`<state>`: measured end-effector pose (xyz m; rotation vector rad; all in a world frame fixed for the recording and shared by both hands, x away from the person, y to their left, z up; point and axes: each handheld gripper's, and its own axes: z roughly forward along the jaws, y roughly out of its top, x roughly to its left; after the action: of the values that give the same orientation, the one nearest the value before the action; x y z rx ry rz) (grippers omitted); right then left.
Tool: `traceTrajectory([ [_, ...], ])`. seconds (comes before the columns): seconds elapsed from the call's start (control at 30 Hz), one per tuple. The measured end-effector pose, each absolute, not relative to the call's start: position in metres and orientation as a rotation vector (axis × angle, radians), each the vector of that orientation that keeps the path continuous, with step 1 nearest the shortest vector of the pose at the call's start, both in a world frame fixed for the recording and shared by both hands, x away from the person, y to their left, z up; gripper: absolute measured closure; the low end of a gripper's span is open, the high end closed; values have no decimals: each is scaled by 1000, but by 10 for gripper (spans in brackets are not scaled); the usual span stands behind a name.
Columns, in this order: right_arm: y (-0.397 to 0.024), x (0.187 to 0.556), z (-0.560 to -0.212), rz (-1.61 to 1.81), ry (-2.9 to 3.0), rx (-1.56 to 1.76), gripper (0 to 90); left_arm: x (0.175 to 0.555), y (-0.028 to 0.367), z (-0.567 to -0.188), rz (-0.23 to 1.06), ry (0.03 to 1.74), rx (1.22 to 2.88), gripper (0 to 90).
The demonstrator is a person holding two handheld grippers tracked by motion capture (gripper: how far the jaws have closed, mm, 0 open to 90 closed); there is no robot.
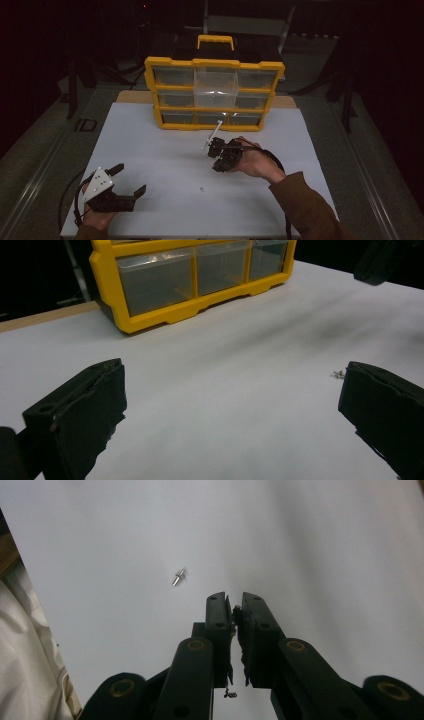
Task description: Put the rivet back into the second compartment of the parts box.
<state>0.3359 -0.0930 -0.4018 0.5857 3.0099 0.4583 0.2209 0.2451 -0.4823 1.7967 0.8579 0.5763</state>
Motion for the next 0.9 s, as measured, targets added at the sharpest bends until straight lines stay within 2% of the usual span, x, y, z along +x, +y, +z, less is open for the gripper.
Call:
traceTrajectory([
  [0.9,-89,352,-352,502,2960,561,827,221,245,-482,575,856,1794,0],
])
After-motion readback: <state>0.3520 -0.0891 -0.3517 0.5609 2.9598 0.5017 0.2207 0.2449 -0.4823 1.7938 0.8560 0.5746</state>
